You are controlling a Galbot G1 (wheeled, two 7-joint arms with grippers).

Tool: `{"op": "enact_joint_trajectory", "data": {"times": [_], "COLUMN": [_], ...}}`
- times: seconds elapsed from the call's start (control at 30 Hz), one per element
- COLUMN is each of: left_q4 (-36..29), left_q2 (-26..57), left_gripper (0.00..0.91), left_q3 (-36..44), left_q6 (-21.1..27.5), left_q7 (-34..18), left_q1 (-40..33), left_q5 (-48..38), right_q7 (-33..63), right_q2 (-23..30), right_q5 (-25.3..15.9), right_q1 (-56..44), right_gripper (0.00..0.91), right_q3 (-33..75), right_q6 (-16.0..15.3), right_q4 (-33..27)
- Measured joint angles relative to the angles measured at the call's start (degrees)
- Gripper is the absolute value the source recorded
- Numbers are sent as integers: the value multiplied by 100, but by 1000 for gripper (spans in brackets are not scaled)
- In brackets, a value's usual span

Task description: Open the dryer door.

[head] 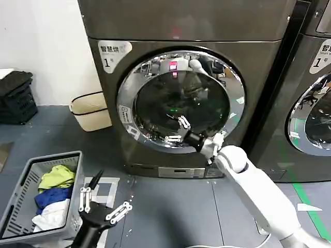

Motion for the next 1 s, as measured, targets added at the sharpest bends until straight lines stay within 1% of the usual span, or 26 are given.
{"op": "enact_joint_trajectory", "data": {"times": [0.73, 1.0], "left_q4": [-61, -85], "left_q2": [-36, -43], "left_gripper": [907, 907], "left_q3": [-2, -4], "left_q6": [-8, -10], "left_q7": [16, 22], "left_q1": [33, 42], "left_q5": [17, 25], "right_q7": [136, 268], "right_q2": [373, 557], "right_q5": [-38, -84], "right_q1": [502, 676], "right_gripper": [907, 907], "right_q3": [-527, -688], "right_q6": [-55, -159], "right_q4": [-518, -709]}}
